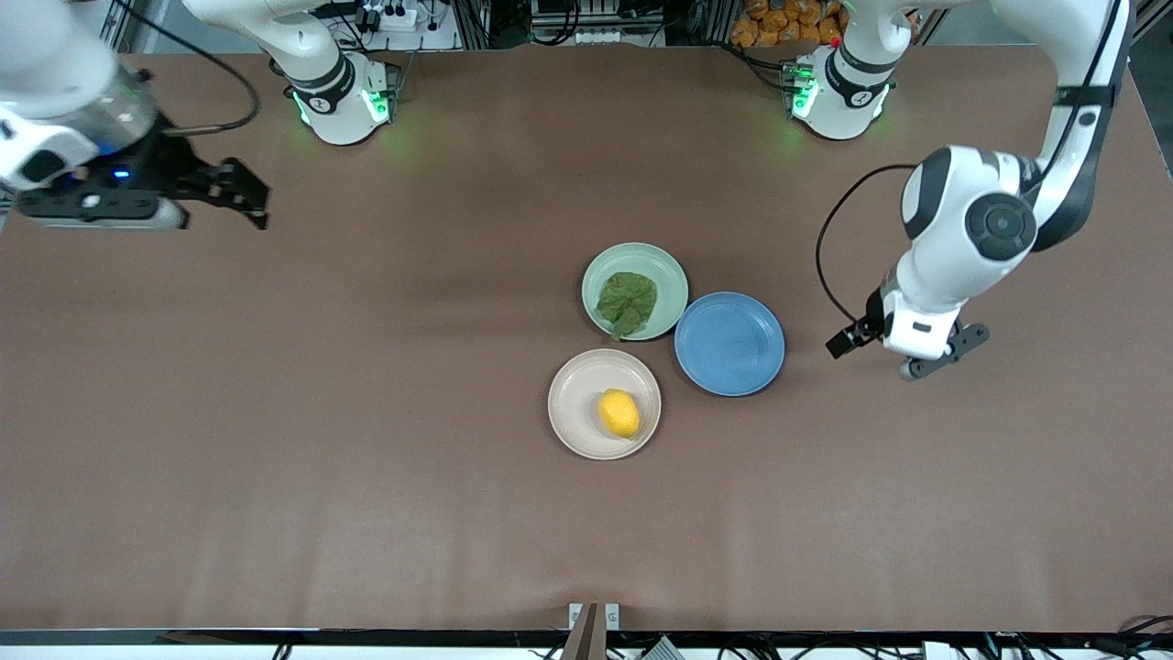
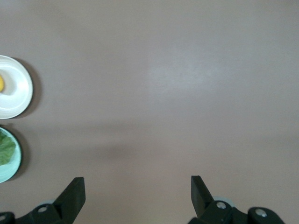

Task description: Place lemon and lettuce in plates

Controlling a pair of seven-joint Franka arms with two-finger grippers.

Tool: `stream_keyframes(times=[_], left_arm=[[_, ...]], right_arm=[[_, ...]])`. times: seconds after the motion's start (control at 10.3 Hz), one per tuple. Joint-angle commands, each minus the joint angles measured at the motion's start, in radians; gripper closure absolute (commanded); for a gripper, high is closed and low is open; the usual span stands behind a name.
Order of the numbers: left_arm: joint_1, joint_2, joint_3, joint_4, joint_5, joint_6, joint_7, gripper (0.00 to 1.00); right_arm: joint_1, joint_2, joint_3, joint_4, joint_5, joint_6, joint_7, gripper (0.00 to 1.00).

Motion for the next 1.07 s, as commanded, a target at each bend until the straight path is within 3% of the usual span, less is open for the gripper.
stream_keyframes(times=[0.0, 0.19, 0.58, 0.97], left_arm=[[0.009, -0.083, -0.022, -0.06, -0.021, -0.003, 0.01, 0.0], [0.011, -0.121, -0.017, -0.02, -0.021, -0.058, 0.106, 0.0], [0.077, -0.124, 0.0, 0.183, -0.021, -0.219, 0.441, 0.0], [0.104, -0.107, 0.0, 0.49, -0.1, -0.53, 0.556, 0.0]], right_arm=[[-0.066, -0.016, -0.011, -0.017, -0.04, 0.007, -0.095, 0.0], [-0.103, 0.005, -0.028, -0.018, -0.063, 0.04, -0.11, 0.0], [-0.131, 0.027, -0.042, -0.001, -0.095, 0.076, -0.11, 0.0], [-0.105, 0.049, -0.051, -0.001, -0.086, 0.091, -0.103, 0.0]])
